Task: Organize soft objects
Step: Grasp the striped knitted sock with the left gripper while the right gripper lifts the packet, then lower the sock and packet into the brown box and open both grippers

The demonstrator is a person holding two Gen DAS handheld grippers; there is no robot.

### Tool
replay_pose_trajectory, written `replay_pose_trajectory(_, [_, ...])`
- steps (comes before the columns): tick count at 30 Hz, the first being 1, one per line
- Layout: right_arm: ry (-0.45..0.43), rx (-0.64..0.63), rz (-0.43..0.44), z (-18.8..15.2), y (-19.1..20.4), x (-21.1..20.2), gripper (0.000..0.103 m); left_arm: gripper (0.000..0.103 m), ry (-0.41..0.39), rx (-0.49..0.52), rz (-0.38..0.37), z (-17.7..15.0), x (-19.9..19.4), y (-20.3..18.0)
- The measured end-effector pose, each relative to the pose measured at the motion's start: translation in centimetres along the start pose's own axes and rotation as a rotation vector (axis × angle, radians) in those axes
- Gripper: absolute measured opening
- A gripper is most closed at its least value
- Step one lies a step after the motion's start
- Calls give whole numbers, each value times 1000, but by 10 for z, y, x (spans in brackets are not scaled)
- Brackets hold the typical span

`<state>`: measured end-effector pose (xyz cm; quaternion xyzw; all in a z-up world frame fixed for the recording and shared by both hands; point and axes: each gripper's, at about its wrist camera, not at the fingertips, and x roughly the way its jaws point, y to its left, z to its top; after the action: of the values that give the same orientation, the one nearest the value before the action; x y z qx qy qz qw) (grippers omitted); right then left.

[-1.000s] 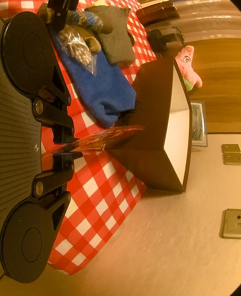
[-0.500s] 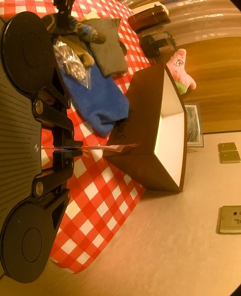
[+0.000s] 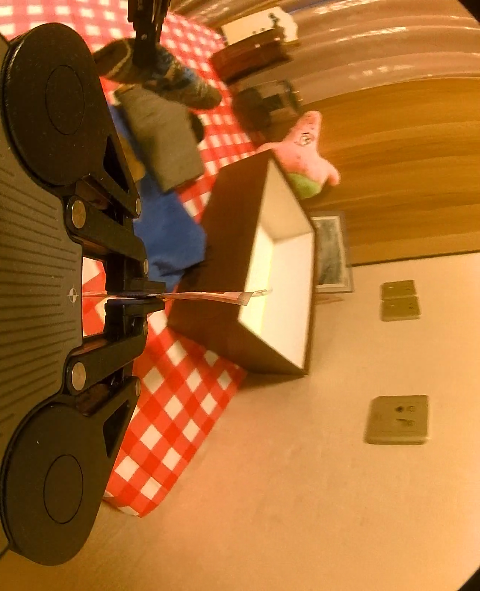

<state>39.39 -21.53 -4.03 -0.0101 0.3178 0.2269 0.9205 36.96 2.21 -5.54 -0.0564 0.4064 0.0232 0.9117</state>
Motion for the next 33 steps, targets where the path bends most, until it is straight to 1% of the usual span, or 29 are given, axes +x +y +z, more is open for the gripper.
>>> replay_pose_trajectory(5, [-37, 10, -17, 16, 20, -10, 2, 7, -34, 41, -41, 23, -7, 10])
replay_pose_trajectory(8, [-75, -7, -22, 26, 33, -14, 2, 7, -63, 66, -65, 37, -8, 14])
replay_pose_trajectory(14, [-117, -37, -9, 52, 47, -6, 2, 7, -99, 90, -85, 73, 0, 15])
replay_pose_trajectory(17, [-131, -51, -3, 68, 48, 8, 2, 8, -122, 105, -85, 95, 8, 9])
replay_pose_trajectory(20, [-140, -74, 5, 82, 44, 25, 2, 8, -136, 96, -82, 118, 22, 2])
replay_pose_trajectory(22, [-135, -97, 10, 92, 40, 40, 2, 8, -132, 76, -86, 134, 34, -3])
replay_pose_trajectory(28, [-107, -156, 17, 115, 19, 87, 2, 8, -111, 67, -70, 173, 79, -24])
replay_pose_trajectory(33, [-74, -185, 19, 125, 0, 127, 2, 8, -73, 68, -67, 193, 119, -39])
